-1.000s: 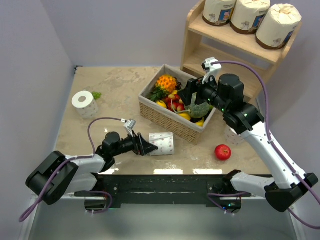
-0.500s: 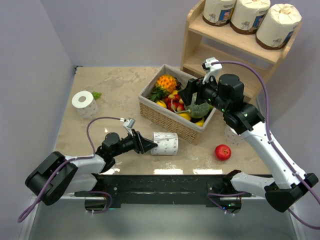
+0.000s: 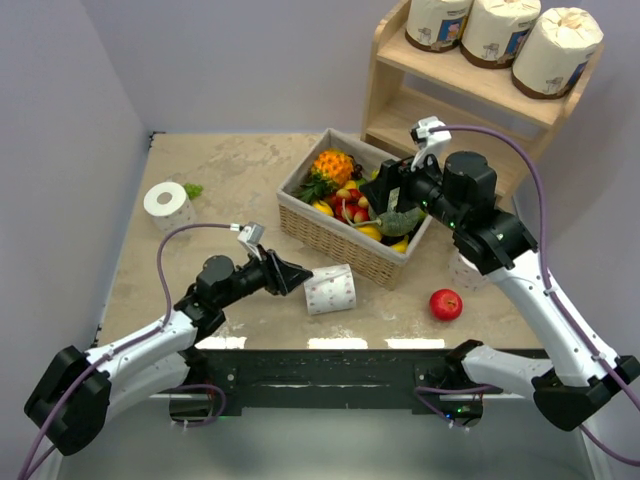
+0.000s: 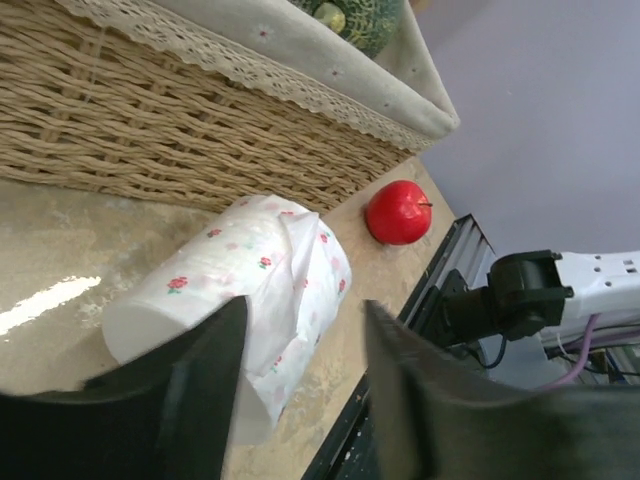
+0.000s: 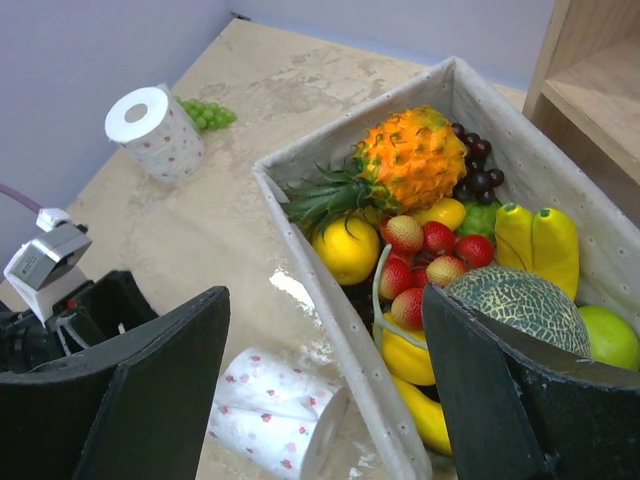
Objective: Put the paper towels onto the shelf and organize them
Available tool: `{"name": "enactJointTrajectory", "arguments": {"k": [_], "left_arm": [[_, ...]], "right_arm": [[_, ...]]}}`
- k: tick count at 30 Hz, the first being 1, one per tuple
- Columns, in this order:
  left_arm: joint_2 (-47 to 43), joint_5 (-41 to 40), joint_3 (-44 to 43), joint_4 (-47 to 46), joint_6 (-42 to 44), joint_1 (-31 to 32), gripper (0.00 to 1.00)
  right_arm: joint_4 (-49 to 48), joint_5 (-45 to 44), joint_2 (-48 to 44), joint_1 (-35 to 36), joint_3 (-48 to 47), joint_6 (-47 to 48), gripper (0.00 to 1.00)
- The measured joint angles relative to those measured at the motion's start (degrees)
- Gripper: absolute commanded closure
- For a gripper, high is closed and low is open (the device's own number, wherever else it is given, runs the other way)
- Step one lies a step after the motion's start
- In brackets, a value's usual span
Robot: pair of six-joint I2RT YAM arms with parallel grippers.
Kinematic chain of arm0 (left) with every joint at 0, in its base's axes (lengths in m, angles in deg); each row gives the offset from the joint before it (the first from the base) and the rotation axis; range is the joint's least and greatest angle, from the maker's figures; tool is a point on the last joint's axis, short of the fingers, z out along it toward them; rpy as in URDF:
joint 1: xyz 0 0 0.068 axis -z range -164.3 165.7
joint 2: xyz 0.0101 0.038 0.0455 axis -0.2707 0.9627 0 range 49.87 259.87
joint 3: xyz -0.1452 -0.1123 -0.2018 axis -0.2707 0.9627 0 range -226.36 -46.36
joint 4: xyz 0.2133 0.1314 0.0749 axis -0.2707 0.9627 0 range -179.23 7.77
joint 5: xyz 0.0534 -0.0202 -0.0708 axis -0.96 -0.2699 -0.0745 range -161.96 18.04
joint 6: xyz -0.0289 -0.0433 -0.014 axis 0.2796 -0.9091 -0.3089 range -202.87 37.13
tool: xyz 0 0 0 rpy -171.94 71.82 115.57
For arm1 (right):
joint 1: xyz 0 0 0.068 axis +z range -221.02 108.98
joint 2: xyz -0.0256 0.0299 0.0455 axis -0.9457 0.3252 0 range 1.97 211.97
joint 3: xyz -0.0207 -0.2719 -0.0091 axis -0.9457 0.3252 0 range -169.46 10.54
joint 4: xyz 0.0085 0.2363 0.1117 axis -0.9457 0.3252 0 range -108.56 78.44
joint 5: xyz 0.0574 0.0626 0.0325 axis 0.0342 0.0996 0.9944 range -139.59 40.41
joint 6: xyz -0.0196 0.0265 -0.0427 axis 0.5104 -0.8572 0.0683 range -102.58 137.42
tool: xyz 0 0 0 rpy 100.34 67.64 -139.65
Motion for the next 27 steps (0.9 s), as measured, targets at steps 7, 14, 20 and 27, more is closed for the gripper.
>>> {"name": "enactJointTrajectory", "arguments": {"k": [7,14,20,27], "left_arm": [[2.7,-1.9,1.6,1.6,0.5,0.2,0.18],[9.1,-0.2,8.8,-6.5,-0.5,0.3,0.17],[13.1,1.0,10.0,-16.2,-1.1,1.0,0.17],[16.9,1.6,10.1,-21.9,-1.1,1.7,0.17]], "right_arm": [[1.7,-0.7,-0.3,0.0,0.1,0.0,0.19],[1.8,-0.9,-1.0,0.0,0.1,0.1,0.19],[1.8,-0.9,-0.9,0.0,0.1,0.1,0.19],[1.8,-1.0,-0.6,0.0,0.1,0.2,0.19]]}}
